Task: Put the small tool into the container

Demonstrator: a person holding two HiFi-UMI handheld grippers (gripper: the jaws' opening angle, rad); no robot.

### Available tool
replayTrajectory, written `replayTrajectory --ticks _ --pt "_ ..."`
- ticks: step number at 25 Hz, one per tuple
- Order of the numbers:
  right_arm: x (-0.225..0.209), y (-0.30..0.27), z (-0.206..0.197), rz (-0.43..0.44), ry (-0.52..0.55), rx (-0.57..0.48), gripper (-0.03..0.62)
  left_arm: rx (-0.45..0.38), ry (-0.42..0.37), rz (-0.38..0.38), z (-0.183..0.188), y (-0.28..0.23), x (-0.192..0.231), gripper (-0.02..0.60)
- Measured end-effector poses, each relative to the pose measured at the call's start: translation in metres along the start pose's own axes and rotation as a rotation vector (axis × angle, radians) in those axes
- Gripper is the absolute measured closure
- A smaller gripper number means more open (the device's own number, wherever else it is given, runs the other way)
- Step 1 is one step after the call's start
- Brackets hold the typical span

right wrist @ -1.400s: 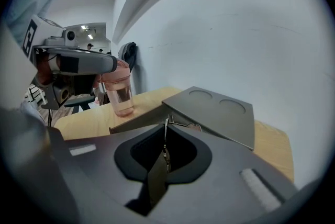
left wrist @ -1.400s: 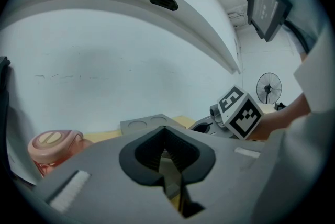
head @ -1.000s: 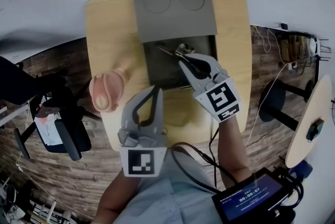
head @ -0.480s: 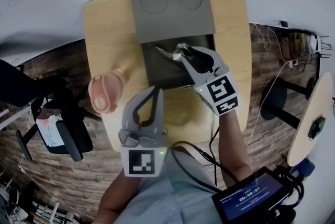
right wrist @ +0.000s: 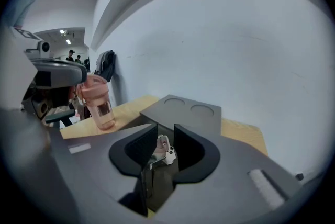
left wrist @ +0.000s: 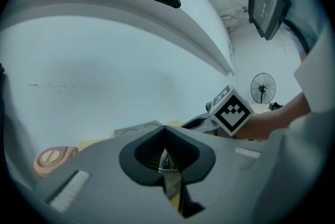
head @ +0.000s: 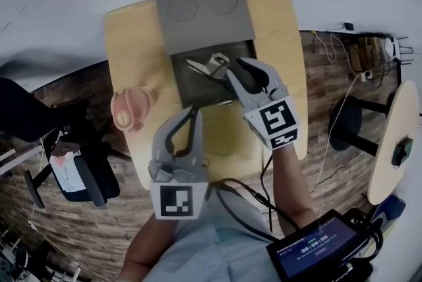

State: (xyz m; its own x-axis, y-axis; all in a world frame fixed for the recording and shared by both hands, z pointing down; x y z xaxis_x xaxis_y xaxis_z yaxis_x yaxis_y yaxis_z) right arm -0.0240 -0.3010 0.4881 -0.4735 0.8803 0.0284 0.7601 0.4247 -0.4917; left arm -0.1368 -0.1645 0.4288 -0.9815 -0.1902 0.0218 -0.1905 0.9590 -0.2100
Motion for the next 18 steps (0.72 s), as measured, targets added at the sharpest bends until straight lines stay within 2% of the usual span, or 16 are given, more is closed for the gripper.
replayTrajectory --ticks 4,7,10,14,18 --pt "0.012 0.046 0.029 -0.054 -0.024 -0.113 0.5 -0.054 -0.036 -0.015 0.026 0.013 -0.013 0.572" --pt "0.025 0.087 0.05 -0.102 -0.042 -0.206 0.513 -0.108 -0.018 -0.001 0.047 0.024 -0.027 0.572" --pt "0.041 0.128 0.07 -0.152 -0.051 -0.279 0.529 -0.167 -0.032 -0.001 0.071 0.037 -0.041 0.572" --pt "0.061 0.176 0.087 -0.248 -0.048 -0.367 0.559 -0.262 -0.073 -0.007 0.102 0.051 -0.054 0.572" --pt "0.076 0.219 0.101 -0.335 -0.04 -0.458 0.591 -0.308 -0.099 0.001 0.127 0.067 -0.066 0.572"
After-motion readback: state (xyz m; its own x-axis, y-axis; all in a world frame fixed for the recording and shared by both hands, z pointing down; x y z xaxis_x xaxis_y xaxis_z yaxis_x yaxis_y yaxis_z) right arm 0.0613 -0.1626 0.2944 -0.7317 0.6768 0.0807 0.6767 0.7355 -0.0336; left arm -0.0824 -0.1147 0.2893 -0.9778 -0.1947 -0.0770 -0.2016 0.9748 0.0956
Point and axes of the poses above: the fingertips, and each gripper's own axes: y backward along the fingers, x to its left, z out of its top, the point moved 7 cm from there along y, backward along the fingers, and after that the axes turned 4 degrees about -x, right-handed, at the moved point
